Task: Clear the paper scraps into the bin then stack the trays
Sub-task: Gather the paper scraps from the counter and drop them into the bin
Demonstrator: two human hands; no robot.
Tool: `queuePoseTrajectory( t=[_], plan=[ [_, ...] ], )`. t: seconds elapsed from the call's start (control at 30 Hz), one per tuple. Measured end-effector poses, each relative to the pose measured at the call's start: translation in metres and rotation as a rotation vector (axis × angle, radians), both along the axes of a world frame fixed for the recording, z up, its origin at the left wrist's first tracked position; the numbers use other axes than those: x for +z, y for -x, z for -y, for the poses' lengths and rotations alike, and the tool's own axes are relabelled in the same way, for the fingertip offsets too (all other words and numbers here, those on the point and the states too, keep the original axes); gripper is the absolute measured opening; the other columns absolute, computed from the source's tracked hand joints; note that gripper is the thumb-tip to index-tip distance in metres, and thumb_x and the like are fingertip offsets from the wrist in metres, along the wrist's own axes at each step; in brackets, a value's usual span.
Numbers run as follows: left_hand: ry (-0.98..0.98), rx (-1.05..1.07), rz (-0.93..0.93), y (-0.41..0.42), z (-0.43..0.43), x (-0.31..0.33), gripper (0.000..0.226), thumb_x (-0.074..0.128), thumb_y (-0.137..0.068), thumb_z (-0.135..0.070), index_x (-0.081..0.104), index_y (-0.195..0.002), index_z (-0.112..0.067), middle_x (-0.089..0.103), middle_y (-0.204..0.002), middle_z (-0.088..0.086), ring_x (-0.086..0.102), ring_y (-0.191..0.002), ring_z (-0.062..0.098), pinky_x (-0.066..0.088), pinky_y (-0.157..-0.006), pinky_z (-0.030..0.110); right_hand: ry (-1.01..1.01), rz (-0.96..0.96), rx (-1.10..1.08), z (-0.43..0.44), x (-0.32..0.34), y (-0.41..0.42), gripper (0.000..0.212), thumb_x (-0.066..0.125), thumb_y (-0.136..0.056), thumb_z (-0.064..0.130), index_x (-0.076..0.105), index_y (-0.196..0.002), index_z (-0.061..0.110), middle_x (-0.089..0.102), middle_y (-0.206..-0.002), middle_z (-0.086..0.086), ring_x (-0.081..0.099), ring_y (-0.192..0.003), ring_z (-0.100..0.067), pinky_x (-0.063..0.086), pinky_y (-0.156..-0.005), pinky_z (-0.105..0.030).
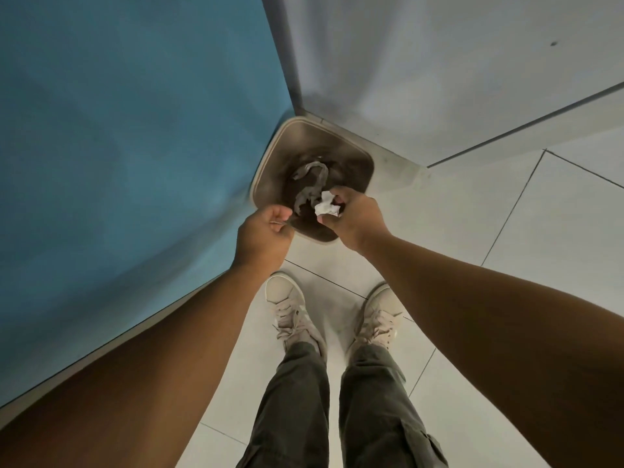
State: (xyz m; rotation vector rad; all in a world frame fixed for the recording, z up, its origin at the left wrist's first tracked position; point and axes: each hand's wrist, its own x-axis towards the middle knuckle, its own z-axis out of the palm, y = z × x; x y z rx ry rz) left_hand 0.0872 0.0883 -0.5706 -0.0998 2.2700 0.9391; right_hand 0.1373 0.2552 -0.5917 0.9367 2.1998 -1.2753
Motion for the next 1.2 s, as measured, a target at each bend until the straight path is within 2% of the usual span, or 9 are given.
queuePoseTrajectory(
  t=[0.13,0.37,0.57,0.73,0.8,0.87,0.93,1.1,1.2],
  plan=[
    [-0.002,-0.039,0.004,0.003,-0.010,0.005,0.030,0.059,-0.093,-0.006,0.065,-0.121,-0.017,0.067,-0.116,-0.005,0.062,-0.109,0.012,0.048,-0.095,0.023,-0.045,-0.029,0.074,-0.004,0.007,-0.002,0.059,0.076,-0.080,0.036,0.055,-0.134,0.025,0.064,-0.125,-0.004,0.061,-0.111,-0.024,0.051,-0.097,-0.037],
    [0.084,-0.190,-0.080,0.006,-0.021,0.066,0.040,0.058,-0.094,-0.014,0.057,-0.133,-0.022,0.064,-0.130,0.000,0.060,-0.119,0.019,0.043,-0.092,0.021,-0.111,-0.060,0.136,-0.015,0.081,-0.024,0.051,0.067,-0.086,0.035,0.056,-0.134,0.023,0.059,-0.133,-0.003,0.053,-0.122,-0.024,0.042,-0.102,-0.032],
    [0.099,-0.340,-0.256,0.001,-0.044,0.184,0.044,0.062,-0.091,-0.019,0.057,-0.135,-0.022,0.064,-0.129,0.005,0.061,-0.116,0.027,0.049,-0.100,0.035,-0.196,-0.131,0.203,-0.035,0.192,-0.033,0.046,0.066,-0.085,0.039,0.059,-0.129,0.025,0.059,-0.130,-0.001,0.052,-0.121,-0.022,0.042,-0.102,-0.031],
    [0.075,-0.441,-0.456,-0.008,-0.061,0.303,0.036,0.062,-0.090,-0.017,0.060,-0.126,-0.024,0.064,-0.123,0.000,0.060,-0.111,0.021,0.046,-0.097,0.026,-0.237,-0.274,0.243,-0.055,0.305,-0.035,0.045,0.069,-0.083,0.034,0.060,-0.127,0.025,0.059,-0.130,0.001,0.052,-0.121,-0.019,0.043,-0.103,-0.030],
    [0.056,-0.438,-0.528,-0.013,-0.064,0.347,0.036,0.060,-0.088,-0.015,0.061,-0.123,-0.024,0.063,-0.122,0.000,0.059,-0.111,0.020,0.048,-0.094,0.027,-0.241,-0.358,0.227,-0.062,0.351,-0.035,0.041,0.070,-0.083,0.027,0.062,-0.123,0.022,0.061,-0.126,-0.001,0.054,-0.118,-0.020,0.044,-0.100,-0.029],
    [0.047,-0.402,-0.581,-0.016,-0.065,0.387,0.041,0.057,-0.087,-0.016,0.059,-0.127,-0.025,0.062,-0.126,0.001,0.057,-0.114,0.021,0.049,-0.098,0.031,-0.263,-0.436,0.241,-0.066,0.393,-0.034,0.037,0.070,-0.084,0.020,0.064,-0.121,0.016,0.063,-0.122,-0.004,0.056,-0.115,-0.021,0.039,-0.094,-0.022],
    [0.018,-0.343,-0.651,-0.017,-0.065,0.423,0.043,0.057,-0.087,-0.016,0.058,-0.130,-0.022,0.061,-0.129,0.001,0.055,-0.119,0.020,0.047,-0.102,0.034,-0.287,-0.524,0.259,-0.068,0.431,-0.030,0.035,0.070,-0.085,0.019,0.065,-0.119,0.013,0.063,-0.122,-0.005,0.056,-0.115,-0.021,0.034,-0.095,-0.018],
    [-0.022,-0.221,-0.797,-0.024,-0.057,0.504,0.041,0.055,-0.093,-0.020,0.056,-0.134,-0.022,0.056,-0.134,-0.004,0.048,-0.125,0.012,0.034,-0.103,0.020,-0.251,-0.701,0.268,-0.066,0.503,-0.017,0.034,0.068,-0.088,0.023,0.064,-0.121,0.018,0.058,-0.131,0.000,0.050,-0.124,-0.014,0.036,-0.106,-0.024],
    [-0.025,-0.171,-0.859,-0.021,-0.044,0.539,0.039,0.057,-0.093,-0.020,0.057,-0.132,-0.021,0.059,-0.130,-0.003,0.050,-0.122,0.013,0.033,-0.101,0.020,-0.241,-0.787,0.309,-0.057,0.542,-0.006,0.032,0.067,-0.089,0.022,0.065,-0.121,0.017,0.059,-0.130,0.000,0.050,-0.123,-0.012,0.031,-0.103,-0.014]
  ],
)
